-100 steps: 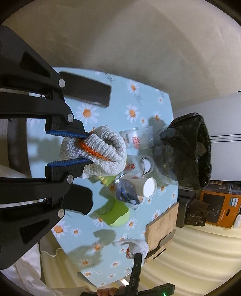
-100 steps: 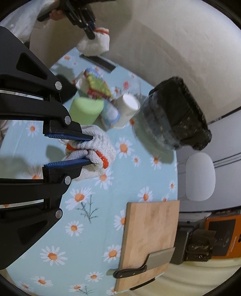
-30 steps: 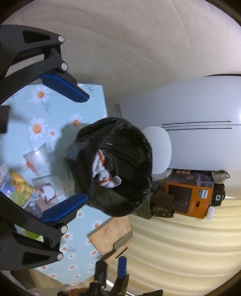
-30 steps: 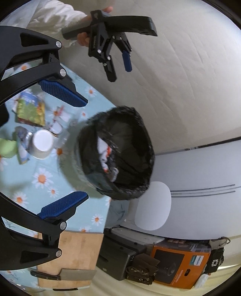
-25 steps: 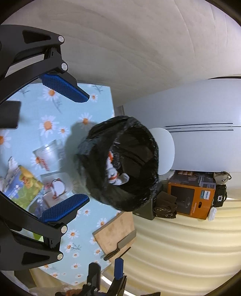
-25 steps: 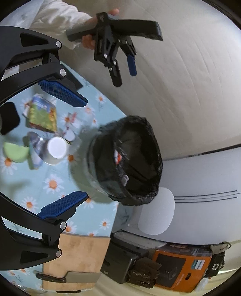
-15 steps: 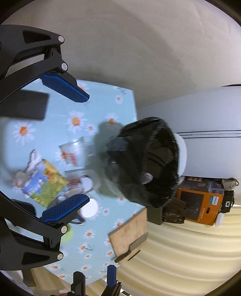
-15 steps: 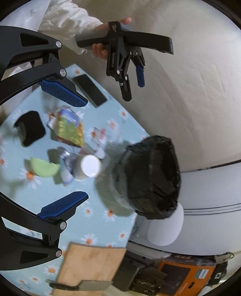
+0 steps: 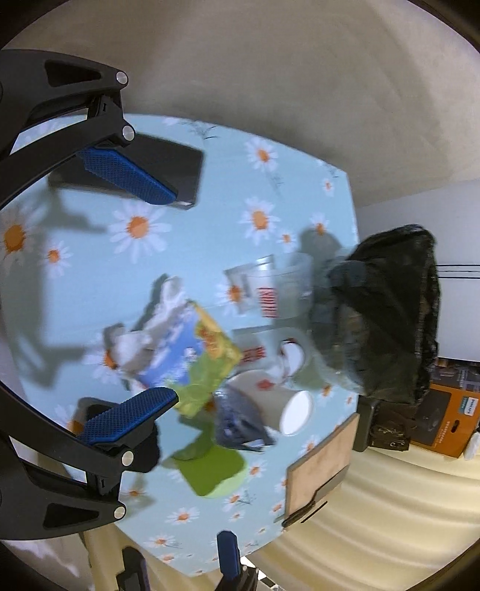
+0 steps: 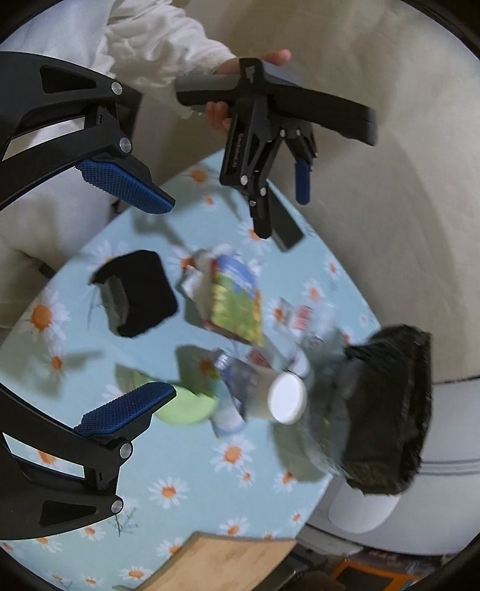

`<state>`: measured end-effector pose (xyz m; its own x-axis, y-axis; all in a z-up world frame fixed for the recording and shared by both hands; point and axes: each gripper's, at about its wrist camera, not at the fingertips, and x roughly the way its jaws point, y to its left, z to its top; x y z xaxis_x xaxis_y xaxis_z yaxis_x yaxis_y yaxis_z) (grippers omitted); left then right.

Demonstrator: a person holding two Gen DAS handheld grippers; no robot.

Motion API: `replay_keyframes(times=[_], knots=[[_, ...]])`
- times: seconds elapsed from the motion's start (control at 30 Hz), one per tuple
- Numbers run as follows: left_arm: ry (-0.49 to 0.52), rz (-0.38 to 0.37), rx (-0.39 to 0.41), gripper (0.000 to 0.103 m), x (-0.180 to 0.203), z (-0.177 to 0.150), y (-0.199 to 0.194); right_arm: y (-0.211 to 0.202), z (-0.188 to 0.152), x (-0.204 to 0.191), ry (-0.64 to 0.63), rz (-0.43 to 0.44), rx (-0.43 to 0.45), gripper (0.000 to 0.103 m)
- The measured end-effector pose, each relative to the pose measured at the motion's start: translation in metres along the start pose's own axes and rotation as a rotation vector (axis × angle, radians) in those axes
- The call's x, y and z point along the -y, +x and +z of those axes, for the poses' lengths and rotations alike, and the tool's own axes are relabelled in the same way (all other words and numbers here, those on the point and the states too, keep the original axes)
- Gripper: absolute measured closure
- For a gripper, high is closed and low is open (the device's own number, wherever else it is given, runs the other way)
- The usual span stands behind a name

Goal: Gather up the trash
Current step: 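Move both grippers back over the table toward the black cloth and tissue, then grasp the black cloth with the right gripper while the left grasps the white tissue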

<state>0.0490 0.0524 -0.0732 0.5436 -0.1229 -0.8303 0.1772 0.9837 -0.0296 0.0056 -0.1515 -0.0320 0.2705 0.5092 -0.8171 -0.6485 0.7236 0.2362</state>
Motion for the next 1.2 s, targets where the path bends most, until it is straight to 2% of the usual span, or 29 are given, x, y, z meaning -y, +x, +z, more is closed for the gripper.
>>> replay_keyframes(times=[0.2, 0.33, 0.47, 0.53, 0.6, 0.8, 1.2], knots=[[-0.018, 0.037, -0.063, 0.006, -0.008, -0.030, 0.002, 0.041, -0.020, -0.003, -0.020, 0.048, -0.103, 0.015], [-0.029, 0.041, -0.100, 0.006, -0.011, -0.045, 0.005, 0.061, -0.031, -0.007, -0.031, 0.074, -0.136, 0.015], [-0.027, 0.004, -0.108, 0.006, -0.007, -0.052, 0.011, 0.079, -0.040, -0.004, -0.033, 0.032, -0.137, 0.016], [-0.022, -0.020, -0.108, 0.006, -0.002, -0.054, 0.016, 0.084, -0.044, -0.002, -0.024, 0.014, -0.123, 0.027], [-0.006, -0.025, -0.108, 0.006, 0.004, -0.054, 0.021, 0.084, -0.047, 0.001, -0.017, 0.002, -0.099, 0.037], [0.021, -0.059, -0.132, 0.006, 0.018, -0.053, 0.044, 0.077, -0.050, 0.012, 0.035, 0.027, -0.086, 0.049], [0.077, -0.094, -0.138, 0.006, 0.047, -0.031, 0.093, 0.052, -0.077, 0.029, 0.132, -0.039, -0.088, 0.049]])
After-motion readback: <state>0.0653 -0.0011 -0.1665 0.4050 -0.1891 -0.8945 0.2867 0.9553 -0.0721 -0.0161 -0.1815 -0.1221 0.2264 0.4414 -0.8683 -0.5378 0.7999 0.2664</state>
